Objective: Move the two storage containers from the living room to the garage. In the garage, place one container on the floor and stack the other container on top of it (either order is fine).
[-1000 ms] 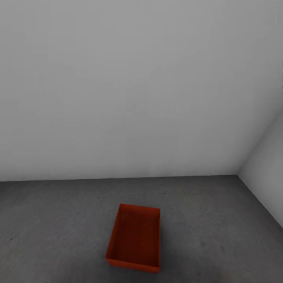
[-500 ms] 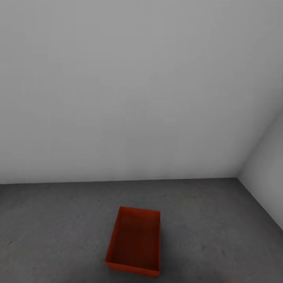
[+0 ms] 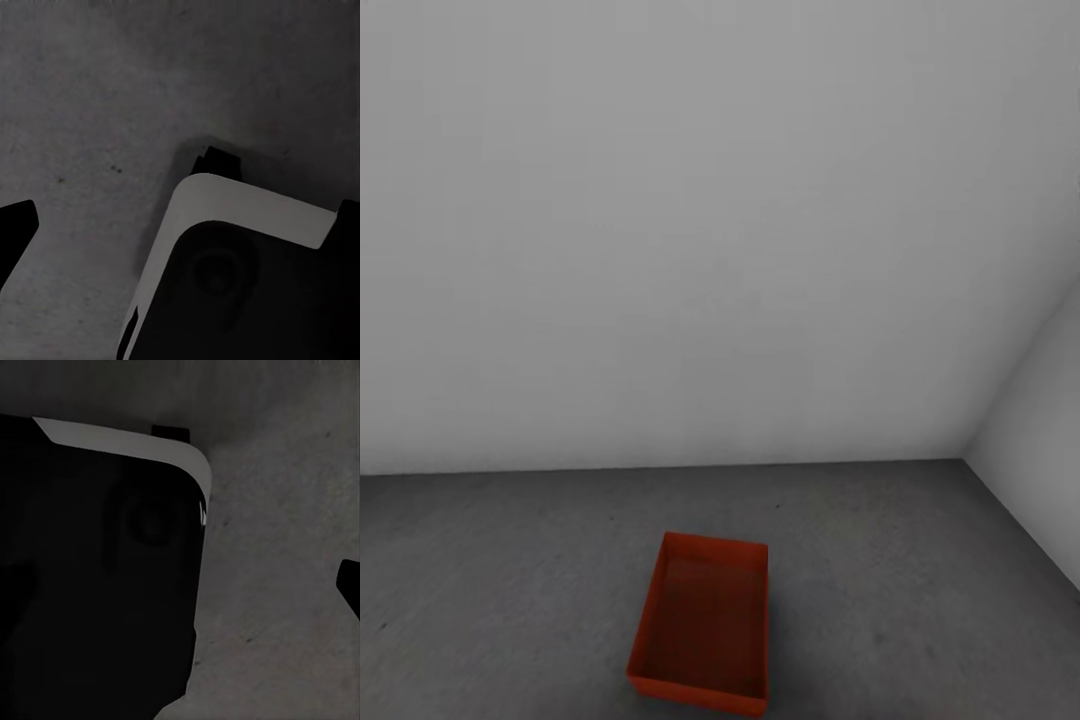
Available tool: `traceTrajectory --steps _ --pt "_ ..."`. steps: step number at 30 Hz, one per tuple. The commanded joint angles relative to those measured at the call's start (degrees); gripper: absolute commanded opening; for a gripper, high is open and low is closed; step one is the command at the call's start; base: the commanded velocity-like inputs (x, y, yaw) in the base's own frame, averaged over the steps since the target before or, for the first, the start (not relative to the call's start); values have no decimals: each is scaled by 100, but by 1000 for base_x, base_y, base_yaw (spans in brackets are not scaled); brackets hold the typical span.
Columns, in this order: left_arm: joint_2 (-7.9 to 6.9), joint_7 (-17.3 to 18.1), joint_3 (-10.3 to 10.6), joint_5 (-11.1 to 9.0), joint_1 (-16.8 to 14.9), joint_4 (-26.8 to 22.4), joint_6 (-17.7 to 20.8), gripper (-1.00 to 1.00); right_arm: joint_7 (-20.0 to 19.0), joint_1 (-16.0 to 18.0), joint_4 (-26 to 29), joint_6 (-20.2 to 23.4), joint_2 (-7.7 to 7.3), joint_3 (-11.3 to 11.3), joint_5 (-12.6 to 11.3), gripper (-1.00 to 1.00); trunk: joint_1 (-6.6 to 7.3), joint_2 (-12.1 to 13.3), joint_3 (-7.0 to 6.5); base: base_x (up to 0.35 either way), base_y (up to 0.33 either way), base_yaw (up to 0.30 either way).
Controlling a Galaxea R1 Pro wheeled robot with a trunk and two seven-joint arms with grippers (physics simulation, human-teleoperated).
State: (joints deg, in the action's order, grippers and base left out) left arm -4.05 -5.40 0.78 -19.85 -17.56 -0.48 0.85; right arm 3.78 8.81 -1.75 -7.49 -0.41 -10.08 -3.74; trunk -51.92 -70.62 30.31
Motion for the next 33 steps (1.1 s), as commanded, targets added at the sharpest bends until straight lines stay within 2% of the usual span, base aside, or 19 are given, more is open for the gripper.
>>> traceTrajectory --steps 1,33 --pt "0 -14 10 -28 -1 -5 9 100 12 7 -19 -34 3 -47 -39 100 0 -3 -5 0 0 0" --pt "0 -14 10 -28 -1 -5 11 100 13 -98 -19 -115 13 -56 -31 100 0 -3 -299 0 0 0"
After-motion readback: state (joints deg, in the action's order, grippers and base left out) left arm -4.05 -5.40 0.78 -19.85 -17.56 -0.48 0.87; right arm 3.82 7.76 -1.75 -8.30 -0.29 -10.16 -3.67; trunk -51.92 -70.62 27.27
